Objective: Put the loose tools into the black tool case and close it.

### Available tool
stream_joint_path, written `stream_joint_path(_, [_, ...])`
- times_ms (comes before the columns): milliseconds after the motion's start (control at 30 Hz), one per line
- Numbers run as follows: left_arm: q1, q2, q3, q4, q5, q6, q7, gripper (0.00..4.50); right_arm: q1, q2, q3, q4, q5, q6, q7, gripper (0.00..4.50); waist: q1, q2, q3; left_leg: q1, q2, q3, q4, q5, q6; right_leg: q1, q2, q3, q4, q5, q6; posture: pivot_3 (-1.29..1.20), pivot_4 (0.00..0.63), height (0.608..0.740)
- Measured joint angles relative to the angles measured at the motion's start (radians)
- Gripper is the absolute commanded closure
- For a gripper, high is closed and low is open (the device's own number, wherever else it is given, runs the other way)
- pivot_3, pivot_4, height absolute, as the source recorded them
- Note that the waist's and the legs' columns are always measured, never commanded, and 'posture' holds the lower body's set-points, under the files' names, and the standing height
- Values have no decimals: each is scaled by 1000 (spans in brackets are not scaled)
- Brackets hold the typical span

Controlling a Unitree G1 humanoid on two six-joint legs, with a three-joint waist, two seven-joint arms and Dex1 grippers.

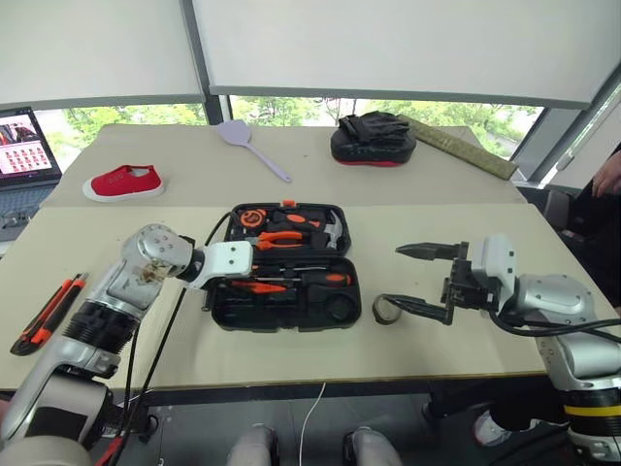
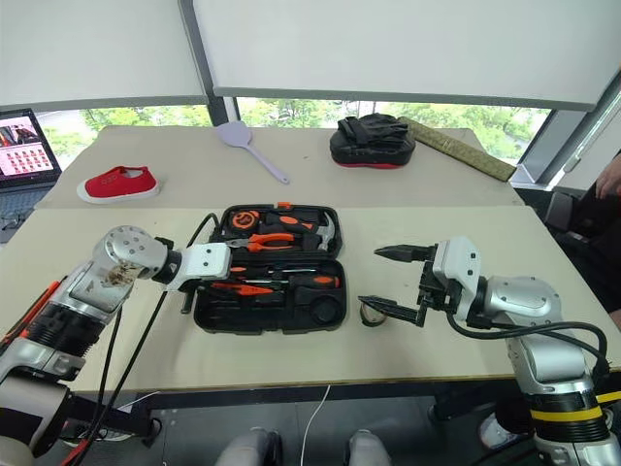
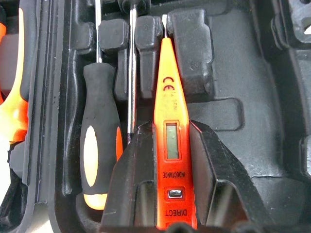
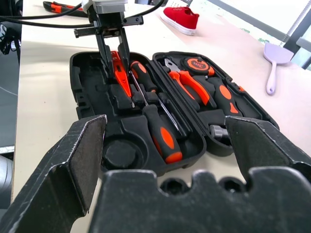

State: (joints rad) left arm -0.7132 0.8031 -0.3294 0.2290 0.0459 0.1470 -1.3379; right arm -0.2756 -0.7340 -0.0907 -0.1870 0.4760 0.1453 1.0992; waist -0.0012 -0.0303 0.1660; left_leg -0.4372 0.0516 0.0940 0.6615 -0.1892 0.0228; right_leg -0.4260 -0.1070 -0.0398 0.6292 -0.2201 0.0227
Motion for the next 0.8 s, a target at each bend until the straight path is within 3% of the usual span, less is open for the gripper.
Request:
stream_joint_path(33, [7, -6, 10, -4, -9, 20, 2, 3015, 0, 0, 0, 0, 0, 1, 0, 0, 0, 0, 0, 0, 0, 0, 0, 0, 0, 0, 0, 0, 0, 0, 0, 0, 150, 740])
stream_joint_path(200, [46, -37, 56, -12, -88, 29, -17, 1426, 1, 2, 0, 0, 2, 11, -1, 0, 6, 0, 0, 0, 0, 0, 0, 0, 0, 0, 0, 0, 0, 0, 0, 0, 150, 740])
stream_joint_path(467, [40, -89, 262, 71, -290, 13, -19, 1426, 15, 4, 0, -10, 21, 35, 8, 0, 12, 0, 0, 0, 0, 0, 1, 0, 0, 1, 0, 0, 0, 0, 1, 0, 150, 740])
stream_joint_path(500, [40, -102, 275, 83, -302, 12, -11, 1937, 14, 7, 0, -10, 21, 35, 8, 0, 13, 0, 0, 0, 0, 0, 1, 0, 0, 1, 0, -1, 0, 0, 1, 0, 150, 740])
stream_joint_path(533, [40, -111, 276, 104, -303, -6, -5, 2057, 13, 12, 0, -11, 22, 36, 7, 0, 14, 0, 0, 0, 0, 0, 2, 0, 0, 1, 0, -1, 0, 0, 1, 0, 150, 740])
stream_joint_path(600, [49, -137, 275, 149, -299, -49, 2, 2987, 13, 18, 0, -12, 23, 37, 7, 0, 14, 0, 0, 0, -1, 0, 2, 0, 0, 1, 0, -1, 0, 0, 1, 0, 150, 740])
stream_joint_path(733, [71, -174, 261, 221, -274, -103, 18, 4404, 13, 20, 0, -15, 23, 38, 7, 0, 13, 0, 0, 0, 0, 0, 2, 0, 0, 1, 0, -1, 0, 1, 1, 0, 150, 740])
stream_joint_path(800, [79, -174, 258, 244, -248, -128, 31, 4467, 13, 20, 0, -17, 23, 38, 6, 0, 13, 0, 0, 0, 0, 0, 2, 0, 0, 1, 0, -1, 0, 1, 1, 0, 150, 740])
